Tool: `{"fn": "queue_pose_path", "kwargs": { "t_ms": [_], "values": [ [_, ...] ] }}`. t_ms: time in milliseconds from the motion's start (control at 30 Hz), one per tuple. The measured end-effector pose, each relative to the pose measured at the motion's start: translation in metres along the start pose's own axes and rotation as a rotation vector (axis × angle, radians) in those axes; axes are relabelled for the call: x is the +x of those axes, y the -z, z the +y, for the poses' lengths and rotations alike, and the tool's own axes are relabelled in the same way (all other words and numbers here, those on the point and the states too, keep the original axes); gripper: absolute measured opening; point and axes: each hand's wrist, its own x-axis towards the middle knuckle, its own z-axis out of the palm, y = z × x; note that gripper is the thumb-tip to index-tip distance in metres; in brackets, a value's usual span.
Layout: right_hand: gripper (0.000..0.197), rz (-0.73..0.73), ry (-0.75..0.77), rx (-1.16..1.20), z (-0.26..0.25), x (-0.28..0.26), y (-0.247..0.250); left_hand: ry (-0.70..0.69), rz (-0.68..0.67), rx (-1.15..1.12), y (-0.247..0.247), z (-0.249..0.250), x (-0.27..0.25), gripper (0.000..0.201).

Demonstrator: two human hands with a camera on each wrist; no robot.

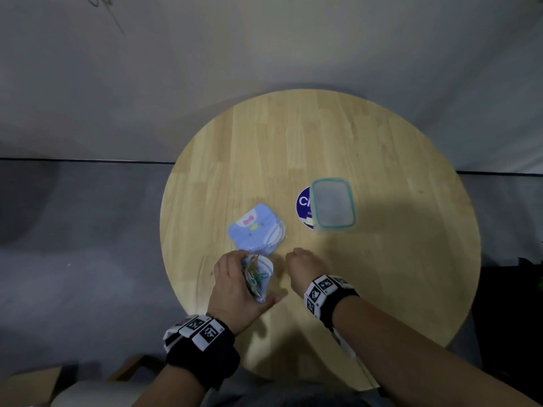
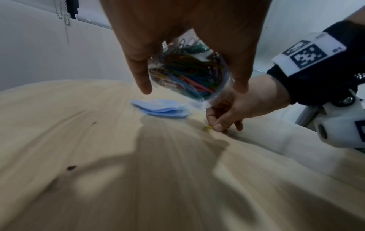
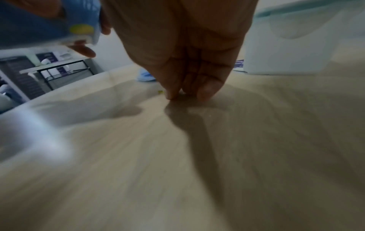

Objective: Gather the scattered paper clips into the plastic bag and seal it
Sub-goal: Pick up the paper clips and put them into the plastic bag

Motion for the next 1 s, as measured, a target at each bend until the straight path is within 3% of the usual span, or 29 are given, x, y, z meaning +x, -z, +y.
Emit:
{"fn": "queue_pose_path", "kwargs": {
  "t_ms": [167,300,467,567,700,767,867,1000],
  "values": [
    [0.036,-0.105,-0.038,-0.062,0.001,-0.005,0.0,-0.041,0.007,0.015,-0.006,0.005,0.007,0.086],
    [0.034,-0.087,0.001,-0.088,0.01,-0.016,0.006,-0.062,0.029,0.033,-0.012,0.013,0.014,0.087],
    [0.007,0.248,-0.193,0.585,0.01,-0.033,0.046,-0.094,0.022,0.104,-0.016,0.011,0.019,0.079],
    [0.01,0.229,-0.169,0.843,-0.003,-0.043,0.068,-0.082,-0.015,0.113,-0.02,0.015,0.021,0.086],
    [0.013,0.205,-0.074,0.744,-0.01,-0.051,0.078,-0.098,0.007,0.065,-0.023,0.026,0.023,0.09],
    [0.017,0.325,-0.071,0.68,-0.007,-0.051,0.084,-0.102,0.022,0.024,-0.022,0.031,0.025,0.088],
    [0.008,0.497,0.003,0.633,-0.006,-0.047,0.096,-0.152,0.023,0.028,-0.021,0.035,0.027,0.085],
    [0.008,0.487,0.154,0.457,-0.012,-0.044,0.097,-0.14,0.02,0.01,-0.022,0.044,0.028,0.088]
  ]
}}
